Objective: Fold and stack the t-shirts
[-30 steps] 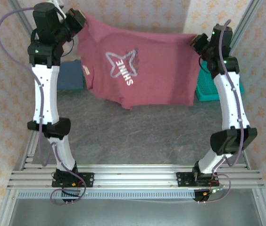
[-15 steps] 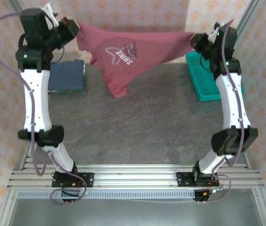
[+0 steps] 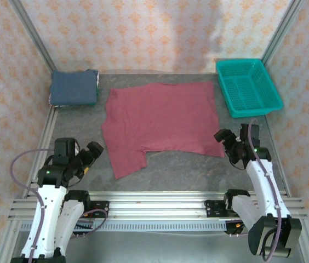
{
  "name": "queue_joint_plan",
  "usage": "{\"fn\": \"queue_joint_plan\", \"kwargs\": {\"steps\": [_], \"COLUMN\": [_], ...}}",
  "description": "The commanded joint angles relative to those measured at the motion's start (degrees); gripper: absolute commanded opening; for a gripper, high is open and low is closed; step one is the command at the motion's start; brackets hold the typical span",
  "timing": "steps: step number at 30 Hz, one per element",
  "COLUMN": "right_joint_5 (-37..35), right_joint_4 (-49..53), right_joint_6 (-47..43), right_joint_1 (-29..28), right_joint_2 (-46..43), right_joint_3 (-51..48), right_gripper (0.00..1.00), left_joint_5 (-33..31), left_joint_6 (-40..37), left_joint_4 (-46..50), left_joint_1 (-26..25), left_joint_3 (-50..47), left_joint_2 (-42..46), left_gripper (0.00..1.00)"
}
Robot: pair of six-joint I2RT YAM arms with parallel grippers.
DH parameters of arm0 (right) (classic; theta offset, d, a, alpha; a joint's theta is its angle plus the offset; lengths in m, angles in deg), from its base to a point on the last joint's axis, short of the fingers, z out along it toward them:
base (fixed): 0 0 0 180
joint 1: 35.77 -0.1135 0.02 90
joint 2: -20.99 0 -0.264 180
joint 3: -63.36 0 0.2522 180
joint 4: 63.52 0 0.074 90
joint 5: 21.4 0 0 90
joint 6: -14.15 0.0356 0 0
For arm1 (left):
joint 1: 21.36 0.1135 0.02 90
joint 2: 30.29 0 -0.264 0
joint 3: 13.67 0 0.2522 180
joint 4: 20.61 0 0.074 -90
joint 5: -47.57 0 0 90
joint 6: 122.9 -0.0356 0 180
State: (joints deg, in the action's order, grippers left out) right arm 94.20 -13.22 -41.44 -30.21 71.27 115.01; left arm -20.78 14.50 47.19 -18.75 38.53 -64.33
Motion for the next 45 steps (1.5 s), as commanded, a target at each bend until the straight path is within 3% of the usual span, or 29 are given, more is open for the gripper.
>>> {"fn": "queue_joint_plan", "kwargs": {"steps": [1,11,17,22,31,37,45], "right_joint_5": [-1.6,-3.5,-1.6,-2.0,-3.3,-4.1,-4.8], "right_joint_4": [5.3,12.5,10.8,7.0,4.1,3.7,3.4], "right_joint_6": [-2.3,-6.1,-5.3,-5.1,-6.7,-7.4,-7.6], "right_joint_1": [0.1,0.1,0.1,0.1,0.2,0.3,0.4], "right_joint_2": [1.8,9.2,11.7,13.9,20.7,23.2,25.2], "right_joint_3": [4.1,7.3,3.7,2.1,3.1,3.8,4.9], "right_gripper": [0.99,0.98,0.89,0.81,0.64,0.6,0.56], "left_joint_5": [-5.1,-0.6,0.3,-1.2,2.6,5.4,4.9], "left_joint_6": [1.3,-1.2,0.8,4.3,7.8,8.3,8.3], "left_joint_4": [3.0,0.3,-0.9,-3.8,-11.6,-16.4,-15.2], "left_joint_1": [-0.2,-1.9,-10.0,-16.0,-18.2,-20.9,-24.2], "left_joint_3": [3.0,5.0,1.0,-2.1,-7.5,-7.4,-7.2], "left_joint_2": [-4.6,-13.5,-16.9,-20.3,-22.8,-28.2,-33.8], "left_gripper": [1.0,0.96,0.94,0.89,0.77,0.67,0.56]}}
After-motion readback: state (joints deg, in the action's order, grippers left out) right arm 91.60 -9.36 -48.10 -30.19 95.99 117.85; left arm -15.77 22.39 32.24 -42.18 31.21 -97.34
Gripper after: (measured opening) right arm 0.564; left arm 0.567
